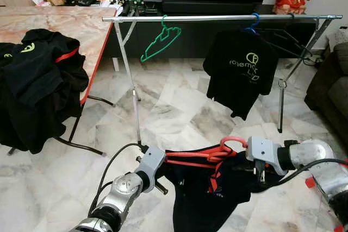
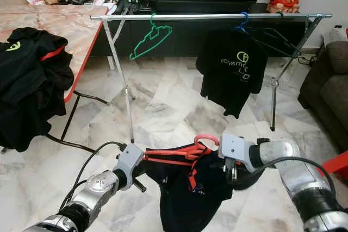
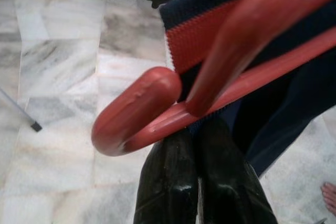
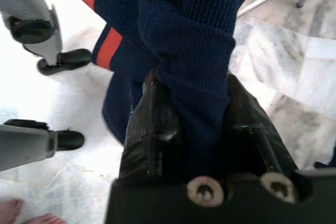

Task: Hang hanger

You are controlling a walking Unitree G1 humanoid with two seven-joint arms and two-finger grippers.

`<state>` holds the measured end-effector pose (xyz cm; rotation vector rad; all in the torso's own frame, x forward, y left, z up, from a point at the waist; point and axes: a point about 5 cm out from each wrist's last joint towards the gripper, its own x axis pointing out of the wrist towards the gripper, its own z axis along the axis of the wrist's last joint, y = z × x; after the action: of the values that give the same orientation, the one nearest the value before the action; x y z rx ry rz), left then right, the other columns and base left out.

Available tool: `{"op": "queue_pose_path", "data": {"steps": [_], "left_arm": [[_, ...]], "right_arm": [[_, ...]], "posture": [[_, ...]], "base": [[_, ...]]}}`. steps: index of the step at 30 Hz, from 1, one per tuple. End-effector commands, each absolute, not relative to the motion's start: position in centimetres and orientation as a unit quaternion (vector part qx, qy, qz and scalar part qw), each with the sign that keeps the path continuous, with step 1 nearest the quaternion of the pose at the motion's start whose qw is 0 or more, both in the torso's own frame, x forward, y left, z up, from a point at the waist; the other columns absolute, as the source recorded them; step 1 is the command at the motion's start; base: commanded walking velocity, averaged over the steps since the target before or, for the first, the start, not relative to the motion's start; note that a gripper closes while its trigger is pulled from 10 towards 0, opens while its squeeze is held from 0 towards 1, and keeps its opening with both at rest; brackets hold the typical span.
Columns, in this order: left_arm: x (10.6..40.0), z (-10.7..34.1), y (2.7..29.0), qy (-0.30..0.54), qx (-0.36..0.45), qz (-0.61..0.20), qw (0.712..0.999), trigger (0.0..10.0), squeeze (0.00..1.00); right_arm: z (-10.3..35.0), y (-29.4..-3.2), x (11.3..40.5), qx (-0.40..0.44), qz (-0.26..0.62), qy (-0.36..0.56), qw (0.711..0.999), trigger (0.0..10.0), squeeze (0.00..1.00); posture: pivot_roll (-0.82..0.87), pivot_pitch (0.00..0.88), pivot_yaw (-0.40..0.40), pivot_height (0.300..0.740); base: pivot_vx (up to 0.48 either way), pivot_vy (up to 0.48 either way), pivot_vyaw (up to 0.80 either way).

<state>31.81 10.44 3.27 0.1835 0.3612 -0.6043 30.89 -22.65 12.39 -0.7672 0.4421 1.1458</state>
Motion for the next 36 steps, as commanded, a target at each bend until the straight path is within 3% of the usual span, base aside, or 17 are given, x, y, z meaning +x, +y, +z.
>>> {"op": "queue_pose_path", "data": {"steps": [1, 7, 17, 23, 26, 29, 32, 33, 34, 35, 36], "left_arm": [[31.2, 1.7, 14.7, 0.232, 0.103, -0.204, 0.945, 0.0, 0.0], [31.6, 1.9, 15.5, 0.236, 0.117, -0.167, 0.95, 0.0, 0.0], [31.8, 2.0, 16.2, 0.242, 0.15, -0.14, 0.948, 0.0, 0.0], [31.8, 1.9, 16.9, 0.249, 0.18, -0.115, 0.945, 0.0, 0.0], [31.9, 2.0, 17.2, 0.248, 0.182, -0.105, 0.946, 0.0, 0.0], [32.0, 2.2, 16.7, 0.238, 0.171, -0.118, 0.949, 0.0, 0.0], [32.0, 2.6, 14.9, 0.209, 0.131, -0.182, 0.952, 0.0, 0.0], [31.8, 2.9, 13.4, 0.188, 0.102, -0.238, 0.947, 2.5, 0.0], [31.7, 3.0, 12.9, 0.182, 0.098, -0.26, 0.943, 8.3, 0.0], [31.5, 3.0, 12.4, 0.176, 0.097, -0.284, 0.937, 10.0, 0.0], [31.3, 2.9, 11.9, 0.176, 0.101, -0.303, 0.931, 10.0, 0.0]], "right_arm": [[13.4, -27.9, 30.2, -0.372, 0.444, 0.267, 0.77, 0.0, 0.0], [13.4, -29.4, 29.7, -0.402, 0.422, 0.294, 0.757, 0.0, 0.0], [14.4, -30.1, 29.9, -0.415, 0.385, 0.28, 0.775, 0.0, 0.0], [14.8, -32.2, 29.6, -0.47, 0.351, 0.324, 0.742, 0.0, 0.0], [15.1, -32.5, 29.8, -0.479, 0.34, 0.322, 0.743, 0.0, 0.0], [15.4, -31.9, 30.3, -0.468, 0.339, 0.297, 0.76, 0.0, 0.0], [15.3, -31.0, 30.6, -0.459, 0.353, 0.281, 0.765, 0.0, 0.0], [15.3, -29.9, 30.8, -0.438, 0.37, 0.258, 0.778, 0.0, 0.0], [15.3, -29.4, 31.0, -0.43, 0.376, 0.247, 0.783, 0.0, 0.0], [15.4, -28.8, 31.1, -0.419, 0.385, 0.236, 0.787, 0.0, 0.0], [15.5, -28.1, 31.2, -0.409, 0.398, 0.223, 0.791, 0.0, 0.0]], "posture": [[-0.1, 0.104, -0.014, 0.74], [-0.11, 0.112, -0.013, 0.74], [-0.11, 0.12, -0.014, 0.74], [-0.11, 0.124, -0.014, 0.74], [-0.11, 0.126, -0.014, 0.74], [-0.11, 0.125, -0.015, 0.74], [-0.11, 0.125, -0.015, 0.74], [-0.11, 0.125, -0.015, 0.74], [-0.1, 0.126, -0.014, 0.74], [-0.1, 0.126, -0.014, 0.74], [-0.1, 0.125, -0.015, 0.74]], "base": [[0.0, 0.0, 0.0], [0.0, 0.0, 0.0], [0.0, 0.0, 0.0], [0.0, 0.0, 0.0], [0.0, 0.0, 0.0], [0.0, 0.0, 0.0], [0.0, 0.0, 0.0], [0.0, 0.0, 0.0], [0.0, 0.0, 0.0], [0.0, 0.0, 0.0], [0.0, 0.0, 0.0]]}}
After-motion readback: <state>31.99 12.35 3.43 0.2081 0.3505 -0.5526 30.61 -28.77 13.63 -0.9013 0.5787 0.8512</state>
